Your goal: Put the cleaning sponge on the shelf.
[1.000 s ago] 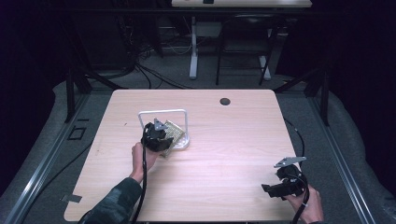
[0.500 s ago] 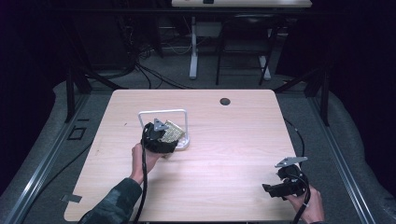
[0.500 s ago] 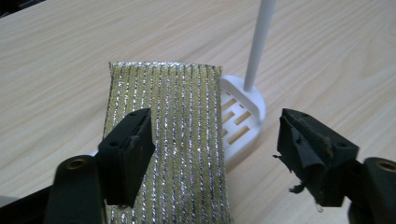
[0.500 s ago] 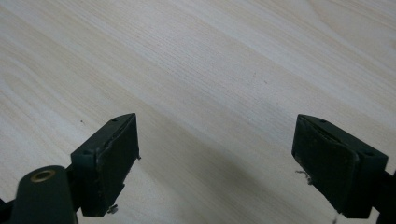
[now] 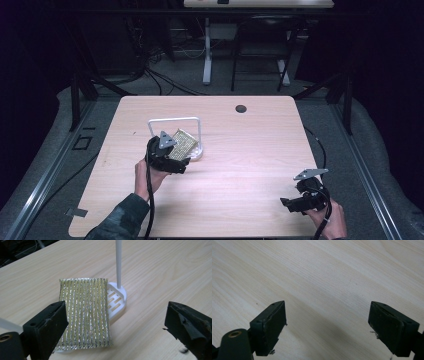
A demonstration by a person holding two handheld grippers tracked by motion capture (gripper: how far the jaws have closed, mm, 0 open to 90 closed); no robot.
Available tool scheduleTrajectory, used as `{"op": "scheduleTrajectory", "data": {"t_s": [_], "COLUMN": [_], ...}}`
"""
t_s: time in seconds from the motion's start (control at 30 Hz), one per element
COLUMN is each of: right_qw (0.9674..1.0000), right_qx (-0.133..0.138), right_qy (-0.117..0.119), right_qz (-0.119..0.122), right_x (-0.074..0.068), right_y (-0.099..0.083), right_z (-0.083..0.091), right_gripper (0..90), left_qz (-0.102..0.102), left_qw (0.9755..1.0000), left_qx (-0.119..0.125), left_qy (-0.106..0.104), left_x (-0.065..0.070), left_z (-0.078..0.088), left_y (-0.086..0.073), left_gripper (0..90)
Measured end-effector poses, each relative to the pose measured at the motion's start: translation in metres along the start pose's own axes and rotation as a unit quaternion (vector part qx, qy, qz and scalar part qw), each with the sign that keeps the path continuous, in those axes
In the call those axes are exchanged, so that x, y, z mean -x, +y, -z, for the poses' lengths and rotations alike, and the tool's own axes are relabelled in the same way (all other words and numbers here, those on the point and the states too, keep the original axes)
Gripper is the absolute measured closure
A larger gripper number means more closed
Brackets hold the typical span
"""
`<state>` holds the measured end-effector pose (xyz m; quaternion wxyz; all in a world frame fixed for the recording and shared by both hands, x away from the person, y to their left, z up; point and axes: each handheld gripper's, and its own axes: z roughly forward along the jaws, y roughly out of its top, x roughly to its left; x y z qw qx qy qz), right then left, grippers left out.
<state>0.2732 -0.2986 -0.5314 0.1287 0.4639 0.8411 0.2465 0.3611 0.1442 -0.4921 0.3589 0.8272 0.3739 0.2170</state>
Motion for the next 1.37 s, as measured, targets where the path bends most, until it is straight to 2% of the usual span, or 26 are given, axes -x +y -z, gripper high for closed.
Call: {"op": "scheduleTrajectory", "data": {"t_s": [0.17, 0.27, 0.5, 0.57, 0.63, 0.7, 0.87, 0.97, 1.1, 1.23, 1.37], "right_qw": [1.0000, 1.0000, 0.9999, 0.9997, 0.9998, 0.9998, 0.9997, 0.9995, 0.9994, 0.9992, 0.9992], "right_qx": [0.003, 0.003, 0.002, 0.002, 0.004, 0.006, 0.006, 0.005, 0.001, -0.001, 0.001], "right_qy": [0.001, -0.002, -0.001, -0.005, -0.003, -0.002, -0.003, -0.003, 0.000, -0.002, -0.001], "right_qz": [0.004, 0.004, 0.012, 0.023, 0.021, 0.018, 0.024, 0.032, 0.035, 0.040, 0.039], "right_x": [-0.002, -0.003, -0.003, -0.003, -0.002, 0.000, 0.001, 0.000, -0.002, -0.001, -0.001], "right_y": [0.000, 0.001, 0.007, 0.011, 0.013, 0.015, 0.021, 0.026, 0.027, 0.027, 0.027], "right_z": [0.000, -0.001, -0.002, -0.003, -0.004, -0.005, -0.009, -0.011, -0.013, -0.016, -0.016], "right_gripper": [14.5, 14.5, 14.5, 14.5, 14.5, 14.7, 14.7, 14.6, 14.7, 14.7, 14.9], "left_qz": [0.004, 0.011, 0.026, 0.029, 0.034, 0.040, 0.064, 0.072, 0.071, 0.058, 0.053], "left_qw": [1.0000, 0.9999, 0.9989, 0.9989, 0.9988, 0.9984, 0.9954, 0.9948, 0.9944, 0.9932, 0.9930], "left_qx": [0.000, -0.011, -0.037, -0.035, -0.034, -0.039, -0.068, -0.070, -0.075, -0.096, -0.099], "left_qy": [0.005, 0.002, -0.013, -0.010, -0.009, -0.009, -0.019, -0.019, -0.023, -0.033, -0.037], "left_x": [-0.003, -0.008, -0.018, -0.018, -0.018, -0.021, -0.023, -0.024, -0.024, -0.021, -0.019], "left_z": [0.017, 0.025, 0.027, 0.029, 0.031, 0.033, 0.039, 0.049, 0.050, 0.042, 0.039], "left_y": [-0.011, -0.021, -0.039, -0.041, -0.044, -0.049, -0.070, -0.081, -0.082, -0.081, -0.079], "left_gripper": [0.8, 0.3, 0.2, 0.2, 0.2, 0.2, 0.0, 0.0, 0.2, 0.2, 0.2]}}
